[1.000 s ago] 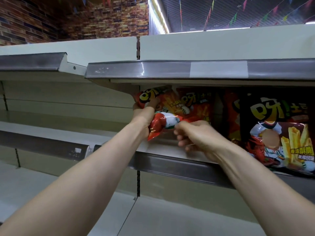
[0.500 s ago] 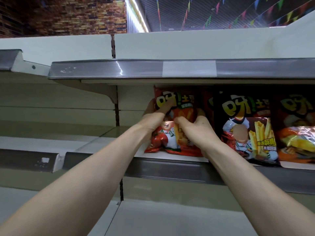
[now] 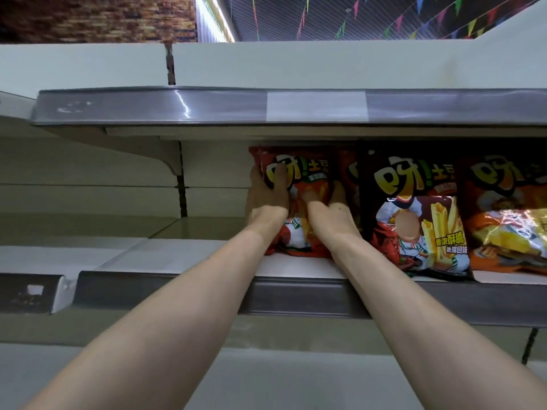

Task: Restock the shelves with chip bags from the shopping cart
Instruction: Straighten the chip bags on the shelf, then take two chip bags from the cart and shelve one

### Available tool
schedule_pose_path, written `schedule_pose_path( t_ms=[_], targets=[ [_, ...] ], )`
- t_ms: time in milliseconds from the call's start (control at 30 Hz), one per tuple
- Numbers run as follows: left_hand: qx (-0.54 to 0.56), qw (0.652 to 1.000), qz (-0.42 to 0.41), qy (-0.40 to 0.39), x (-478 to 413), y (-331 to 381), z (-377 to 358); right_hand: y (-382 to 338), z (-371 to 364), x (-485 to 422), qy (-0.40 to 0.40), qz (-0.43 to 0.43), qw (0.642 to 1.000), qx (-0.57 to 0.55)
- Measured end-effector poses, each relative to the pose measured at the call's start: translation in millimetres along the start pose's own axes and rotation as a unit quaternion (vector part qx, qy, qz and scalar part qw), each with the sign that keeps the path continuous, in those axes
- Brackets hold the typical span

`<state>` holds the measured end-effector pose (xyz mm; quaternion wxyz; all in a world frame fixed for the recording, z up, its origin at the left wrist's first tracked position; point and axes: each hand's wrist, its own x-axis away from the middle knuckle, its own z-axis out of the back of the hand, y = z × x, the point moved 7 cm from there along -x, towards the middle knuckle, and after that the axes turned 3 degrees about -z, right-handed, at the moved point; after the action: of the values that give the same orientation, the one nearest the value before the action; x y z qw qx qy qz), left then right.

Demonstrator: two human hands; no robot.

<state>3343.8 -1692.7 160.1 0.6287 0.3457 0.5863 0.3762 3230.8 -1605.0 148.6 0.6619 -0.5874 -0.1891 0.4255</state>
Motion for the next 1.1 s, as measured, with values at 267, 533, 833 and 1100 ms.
schedule_pose_path(
  t_ms=[267,533,833,1100],
  targets=[
    [-0.08,0.994,-0.051,0.052,2.0,7.0,7.0,-20.7,-5.5,9.0,0.078,0.165,0.955,0.233],
    [-0.144,0.989,-0.01,0.022,7.4,11.3,17.4,-32.1,-11.0,24.2,0.054,0.19,0.912,0.36],
    [-0.066,0.989,0.015,0.135,60.2,28.5,94.6,-47.1,-37.2,85.6,0.02,0.384,0.886,0.259],
    [-0.064,0.958,0.08,0.267,148.2,1.5,199.2,-37.7,-92.6,170.0,-0.117,0.457,0.864,0.173]
  ],
)
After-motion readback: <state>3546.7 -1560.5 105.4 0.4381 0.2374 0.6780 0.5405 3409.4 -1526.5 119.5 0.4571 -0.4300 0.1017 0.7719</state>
